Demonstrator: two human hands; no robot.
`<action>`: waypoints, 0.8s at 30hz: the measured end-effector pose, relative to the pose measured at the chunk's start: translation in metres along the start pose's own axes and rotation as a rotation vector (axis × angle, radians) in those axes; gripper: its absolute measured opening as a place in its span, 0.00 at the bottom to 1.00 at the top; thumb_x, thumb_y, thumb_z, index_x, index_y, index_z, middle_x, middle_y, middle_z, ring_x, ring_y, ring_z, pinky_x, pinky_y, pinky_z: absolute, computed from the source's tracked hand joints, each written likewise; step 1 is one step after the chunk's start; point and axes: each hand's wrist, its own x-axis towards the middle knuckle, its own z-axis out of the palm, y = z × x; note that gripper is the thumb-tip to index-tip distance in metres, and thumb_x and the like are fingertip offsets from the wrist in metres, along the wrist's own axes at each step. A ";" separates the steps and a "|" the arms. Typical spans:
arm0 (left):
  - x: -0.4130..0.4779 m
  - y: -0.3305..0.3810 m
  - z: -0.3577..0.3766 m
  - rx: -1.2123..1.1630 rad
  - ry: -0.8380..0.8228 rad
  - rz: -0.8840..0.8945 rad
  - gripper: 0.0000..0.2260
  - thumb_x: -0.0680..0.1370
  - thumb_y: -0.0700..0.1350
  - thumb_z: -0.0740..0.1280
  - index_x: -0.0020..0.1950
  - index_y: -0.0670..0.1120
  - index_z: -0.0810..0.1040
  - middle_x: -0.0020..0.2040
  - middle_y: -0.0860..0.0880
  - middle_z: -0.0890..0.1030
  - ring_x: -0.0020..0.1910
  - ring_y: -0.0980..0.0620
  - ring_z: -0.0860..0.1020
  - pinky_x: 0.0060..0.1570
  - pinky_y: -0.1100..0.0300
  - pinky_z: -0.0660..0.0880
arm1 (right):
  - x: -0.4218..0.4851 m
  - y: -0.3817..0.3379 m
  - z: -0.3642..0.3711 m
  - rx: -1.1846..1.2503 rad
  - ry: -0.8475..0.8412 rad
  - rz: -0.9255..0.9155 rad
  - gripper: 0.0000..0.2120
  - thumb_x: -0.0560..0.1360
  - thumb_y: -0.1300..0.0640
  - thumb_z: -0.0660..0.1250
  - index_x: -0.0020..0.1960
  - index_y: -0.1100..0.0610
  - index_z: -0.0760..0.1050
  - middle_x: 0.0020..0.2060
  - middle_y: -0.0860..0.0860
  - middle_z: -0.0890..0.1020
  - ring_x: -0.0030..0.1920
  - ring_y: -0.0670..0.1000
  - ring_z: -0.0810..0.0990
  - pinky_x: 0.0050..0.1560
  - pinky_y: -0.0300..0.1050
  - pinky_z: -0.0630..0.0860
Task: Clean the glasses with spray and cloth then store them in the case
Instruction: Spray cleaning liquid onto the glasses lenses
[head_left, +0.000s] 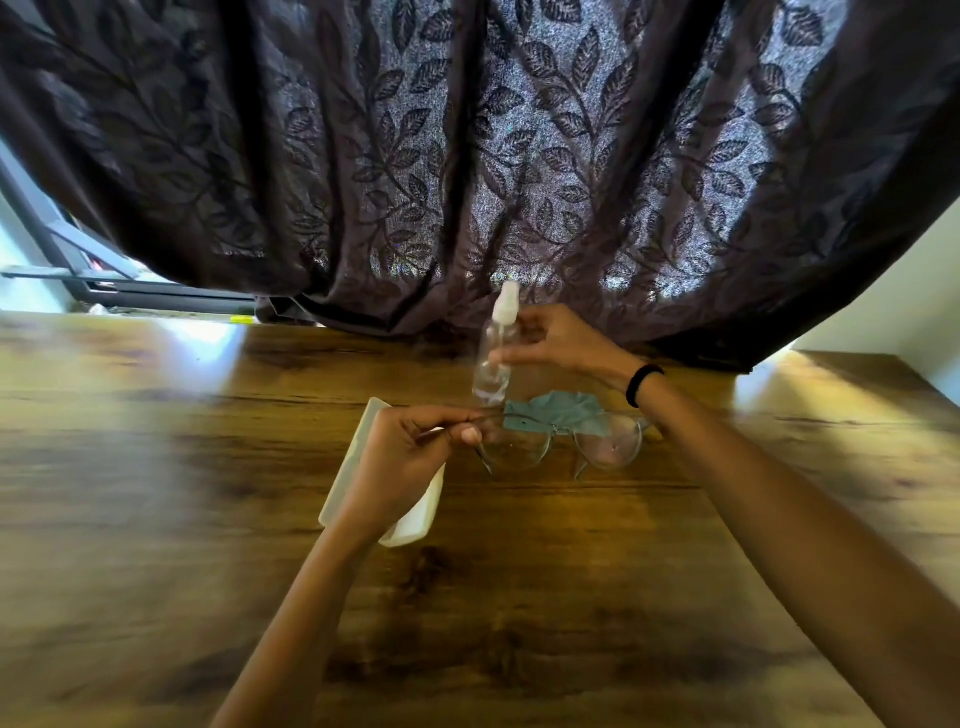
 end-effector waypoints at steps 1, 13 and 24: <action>0.000 0.000 0.000 0.011 0.009 0.005 0.11 0.70 0.35 0.68 0.42 0.51 0.81 0.38 0.65 0.83 0.45 0.64 0.81 0.44 0.73 0.74 | -0.002 -0.003 -0.005 0.086 0.049 -0.018 0.14 0.69 0.60 0.72 0.52 0.50 0.76 0.48 0.47 0.82 0.48 0.42 0.81 0.52 0.39 0.76; -0.001 0.002 0.007 0.006 0.058 0.028 0.07 0.69 0.40 0.66 0.43 0.51 0.81 0.39 0.64 0.83 0.44 0.63 0.81 0.44 0.72 0.74 | -0.083 -0.046 -0.042 0.183 0.522 -0.222 0.14 0.79 0.58 0.53 0.55 0.39 0.66 0.43 0.46 0.76 0.33 0.41 0.78 0.35 0.36 0.77; -0.003 0.000 0.013 0.100 0.078 0.053 0.08 0.70 0.43 0.67 0.45 0.54 0.80 0.40 0.63 0.83 0.45 0.63 0.81 0.45 0.71 0.75 | -0.166 -0.049 0.042 0.003 0.511 -0.259 0.32 0.74 0.54 0.63 0.69 0.32 0.51 0.43 0.42 0.78 0.28 0.52 0.77 0.26 0.46 0.79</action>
